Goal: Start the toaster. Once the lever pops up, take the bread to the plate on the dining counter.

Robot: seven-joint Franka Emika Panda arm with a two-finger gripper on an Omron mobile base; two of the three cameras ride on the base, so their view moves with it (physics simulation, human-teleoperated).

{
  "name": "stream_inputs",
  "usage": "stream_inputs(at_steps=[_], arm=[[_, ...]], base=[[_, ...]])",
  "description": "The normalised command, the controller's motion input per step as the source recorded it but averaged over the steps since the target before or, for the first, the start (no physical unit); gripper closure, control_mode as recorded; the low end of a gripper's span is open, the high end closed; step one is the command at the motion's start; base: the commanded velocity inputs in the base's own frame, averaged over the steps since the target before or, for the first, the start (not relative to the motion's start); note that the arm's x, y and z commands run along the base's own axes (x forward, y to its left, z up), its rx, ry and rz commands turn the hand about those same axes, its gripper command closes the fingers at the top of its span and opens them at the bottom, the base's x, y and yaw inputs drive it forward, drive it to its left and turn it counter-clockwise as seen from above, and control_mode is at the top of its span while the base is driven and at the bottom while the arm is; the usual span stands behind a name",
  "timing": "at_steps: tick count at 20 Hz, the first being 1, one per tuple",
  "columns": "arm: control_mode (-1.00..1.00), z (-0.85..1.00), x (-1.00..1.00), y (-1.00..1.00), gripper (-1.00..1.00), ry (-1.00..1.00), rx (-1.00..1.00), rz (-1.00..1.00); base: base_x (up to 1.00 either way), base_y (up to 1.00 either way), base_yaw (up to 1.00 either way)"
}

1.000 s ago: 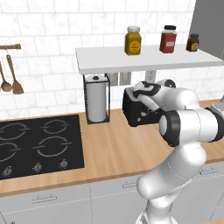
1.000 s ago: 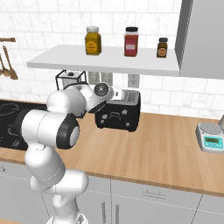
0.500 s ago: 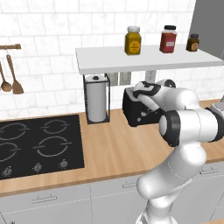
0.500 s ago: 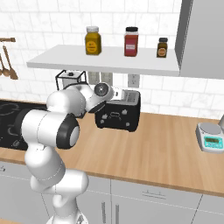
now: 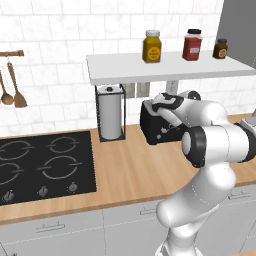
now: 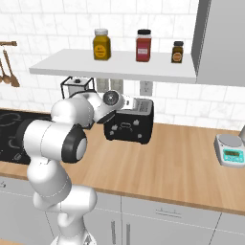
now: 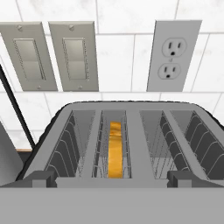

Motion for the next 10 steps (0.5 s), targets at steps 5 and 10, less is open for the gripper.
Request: stream_inputs(at_steps=[5,10], arm=[[-1.0,0.0,0.0,0.0,-1.0,0.0,0.0,0.0],[-1.0,0.0,0.0,0.0,-1.0,0.0,0.0,0.0]], base=[[0.0,0.0,0.0],[0.0,0.0,0.0]])
